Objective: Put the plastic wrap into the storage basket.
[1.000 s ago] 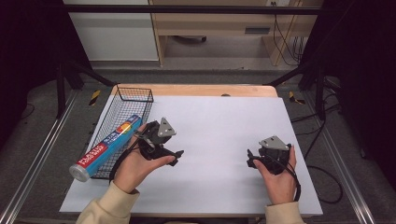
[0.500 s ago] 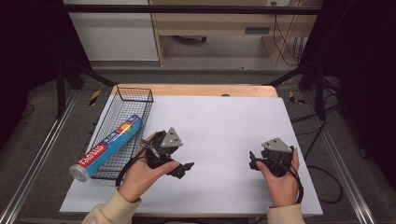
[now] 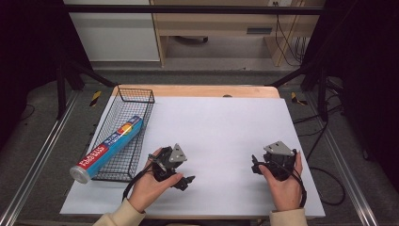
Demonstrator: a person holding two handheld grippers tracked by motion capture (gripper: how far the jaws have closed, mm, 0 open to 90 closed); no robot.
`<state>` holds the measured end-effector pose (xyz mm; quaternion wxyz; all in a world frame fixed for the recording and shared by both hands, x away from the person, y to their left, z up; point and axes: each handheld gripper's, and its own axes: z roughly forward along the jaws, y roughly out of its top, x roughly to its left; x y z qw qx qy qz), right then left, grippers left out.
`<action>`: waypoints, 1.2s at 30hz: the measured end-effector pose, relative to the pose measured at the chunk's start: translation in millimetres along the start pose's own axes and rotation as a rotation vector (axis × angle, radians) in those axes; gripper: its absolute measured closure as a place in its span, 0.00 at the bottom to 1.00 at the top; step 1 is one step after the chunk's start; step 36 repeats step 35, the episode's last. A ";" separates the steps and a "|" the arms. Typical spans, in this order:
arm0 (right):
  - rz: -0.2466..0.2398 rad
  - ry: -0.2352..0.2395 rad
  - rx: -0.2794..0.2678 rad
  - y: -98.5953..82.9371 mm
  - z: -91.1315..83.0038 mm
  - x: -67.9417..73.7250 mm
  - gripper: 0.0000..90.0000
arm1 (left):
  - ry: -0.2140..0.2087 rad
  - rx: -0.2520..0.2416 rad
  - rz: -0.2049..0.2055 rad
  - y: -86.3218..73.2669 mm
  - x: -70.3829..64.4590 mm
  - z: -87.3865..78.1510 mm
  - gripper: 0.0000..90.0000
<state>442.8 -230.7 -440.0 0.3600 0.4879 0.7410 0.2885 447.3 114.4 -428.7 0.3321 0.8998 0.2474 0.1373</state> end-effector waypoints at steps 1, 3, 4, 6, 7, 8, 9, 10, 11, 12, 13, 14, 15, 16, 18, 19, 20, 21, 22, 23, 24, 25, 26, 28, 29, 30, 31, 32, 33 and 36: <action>0.000 0.000 0.000 0.0 0.0 0.0 0.05 | 0.000 0.000 0.000 0.0 0.0 0.0 0.07; 0.003 0.001 0.003 -0.9 -0.6 -0.6 0.05 | 0.004 0.000 0.000 -4.7 2.9 4.9 0.07; 0.005 -0.001 0.002 -1.6 -0.9 -0.8 0.05 | 0.004 0.007 -0.006 -6.3 4.3 6.6 0.07; 0.011 0.003 0.003 -2.8 -1.2 -1.4 0.05 | 0.013 0.004 -0.021 -11.9 9.2 10.8 0.07; 0.012 0.004 0.006 -3.8 -1.7 -2.0 0.05 | 0.010 0.003 -0.023 -14.3 11.6 11.9 0.07; 0.014 0.002 0.003 -5.0 -2.4 -2.8 0.05 | 0.014 0.002 -0.024 -16.6 14.0 12.5 0.07; 0.014 0.002 0.003 -5.0 -2.4 -2.8 0.05 | 0.023 -0.008 -0.030 -18.9 16.3 12.7 0.07; 0.016 0.002 0.003 -5.5 -2.8 -3.3 0.05 | 0.028 -0.018 -0.034 -20.5 18.0 13.0 0.07; 0.017 0.003 0.003 -5.8 -3.0 -3.6 0.05 | 0.032 -0.029 -0.041 -23.1 20.8 13.3 0.07; 0.018 0.004 0.006 -6.5 -3.3 -4.0 0.05 | 0.037 -0.036 -0.040 -24.5 22.4 13.5 0.07; 0.023 0.004 0.006 -7.0 -3.3 -3.8 0.05 | 0.046 -0.044 -0.038 -26.6 24.4 13.6 0.07; 0.024 0.010 0.007 -7.6 -3.4 -3.7 0.05 | 0.054 -0.053 -0.037 -28.4 25.4 13.9 0.07; 0.022 0.014 0.008 -8.3 -3.3 -3.7 0.05 | 0.056 -0.063 -0.032 -30.4 26.8 14.1 0.07; 0.028 0.019 0.006 -9.1 -3.6 -3.3 0.05 | 0.059 -0.071 -0.036 -31.7 27.1 14.6 0.07; 0.038 0.036 0.010 -10.7 -4.0 -2.9 0.05 | 0.069 -0.082 -0.027 -35.2 29.3 14.8 0.07; 0.038 0.046 0.006 -12.2 -3.9 -3.2 0.05 | 0.074 -0.086 -0.024 -36.6 30.3 14.7 0.07; 0.042 0.054 0.007 -13.1 -3.9 -3.1 0.05 | 0.073 -0.090 -0.028 -38.7 31.3 14.5 0.07; 0.055 0.068 0.010 -14.5 -4.3 -2.6 0.05 | 0.070 -0.089 -0.026 -41.1 33.1 14.2 0.07; 0.057 0.080 0.006 -16.5 -4.6 -3.1 0.05 | 0.070 -0.090 -0.028 -42.4 34.4 14.0 0.06; 0.065 0.091 0.008 -17.6 -4.9 -2.9 0.05 | 0.067 -0.091 -0.037 -44.7 36.6 13.4 0.06; 0.076 0.110 0.009 -19.9 -5.1 -2.9 0.05 | 0.070 -0.093 -0.046 -46.1 37.2 13.2 0.06; 0.088 0.121 0.015 -21.4 -5.3 -2.3 0.05 | 0.075 -0.093 -0.054 -48.4 38.6 12.6 0.06; 0.094 0.140 0.021 -23.9 -5.0 -2.1 0.06 | 0.084 -0.092 -0.057 -49.9 39.4 11.8 0.06; 0.100 0.151 0.029 -27.3 -6.1 -1.3 0.05 | 0.086 -0.097 -0.067 -52.7 40.2 10.3 0.06; 0.103 0.158 0.030 -28.3 -6.9 -0.9 0.05 | 0.088 -0.095 -0.071 -54.0 40.2 9.9 0.06; 0.101 0.161 0.029 -29.6 -7.2 -0.5 0.05 | 0.091 -0.095 -0.077 -55.3 40.3 9.5 0.06; 0.102 0.165 0.034 -30.7 -7.5 -0.1 0.06 | 0.099 -0.099 -0.081 -56.6 40.5 9.2 0.06; 0.103 0.165 0.032 -32.0 -7.7 0.0 0.06 | 0.102 -0.102 -0.080 -57.4 40.9 9.2 0.06; 0.102 0.161 0.031 -32.5 -8.1 0.0 0.06 | 0.105 -0.100 -0.082 -58.3 42.2 8.9 0.06; 0.103 0.144 0.033 -33.2 -8.3 -0.6 0.06 | 0.115 -0.110 -0.096 -58.9 43.5 8.0 0.06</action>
